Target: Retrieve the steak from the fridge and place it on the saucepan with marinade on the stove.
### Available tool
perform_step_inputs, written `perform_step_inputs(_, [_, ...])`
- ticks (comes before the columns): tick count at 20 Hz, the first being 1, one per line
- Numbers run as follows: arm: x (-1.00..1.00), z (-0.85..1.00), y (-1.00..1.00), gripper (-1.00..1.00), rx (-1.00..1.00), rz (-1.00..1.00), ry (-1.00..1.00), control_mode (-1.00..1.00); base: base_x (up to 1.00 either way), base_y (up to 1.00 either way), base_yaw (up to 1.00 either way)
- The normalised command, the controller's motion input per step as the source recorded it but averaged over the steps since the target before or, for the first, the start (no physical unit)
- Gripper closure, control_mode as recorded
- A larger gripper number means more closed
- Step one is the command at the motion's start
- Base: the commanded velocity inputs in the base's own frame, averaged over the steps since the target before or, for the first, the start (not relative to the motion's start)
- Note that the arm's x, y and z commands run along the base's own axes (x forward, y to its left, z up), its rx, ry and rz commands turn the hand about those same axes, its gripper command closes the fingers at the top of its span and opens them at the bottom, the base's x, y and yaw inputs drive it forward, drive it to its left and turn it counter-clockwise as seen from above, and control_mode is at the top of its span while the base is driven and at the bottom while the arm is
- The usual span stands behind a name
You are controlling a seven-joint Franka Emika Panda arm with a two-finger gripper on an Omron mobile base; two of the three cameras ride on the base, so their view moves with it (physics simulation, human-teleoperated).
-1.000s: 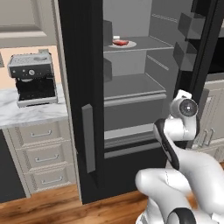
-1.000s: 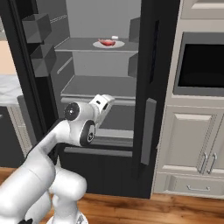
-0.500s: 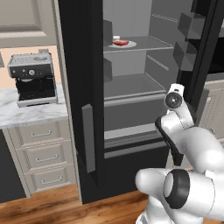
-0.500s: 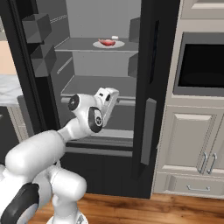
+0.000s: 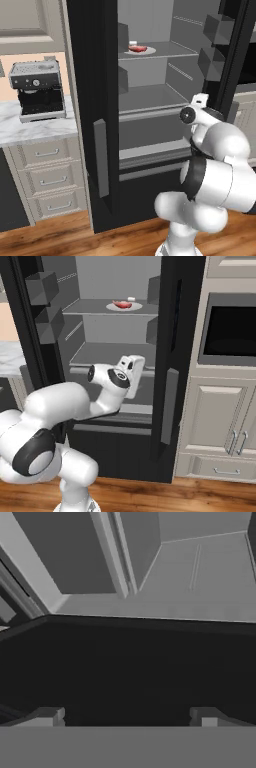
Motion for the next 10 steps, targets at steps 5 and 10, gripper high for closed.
perform_step_inputs(5, [0.15, 0.0, -0.75, -1.0, -0.09, -0.12, 0.0, -1.0, 0.0, 0.0, 0.0])
perform_step_inputs(10, [0.04, 0.0, -1.0, -1.0, -0.05, -0.1, 0.02, -1.0, 0.0, 0.0, 0.0])
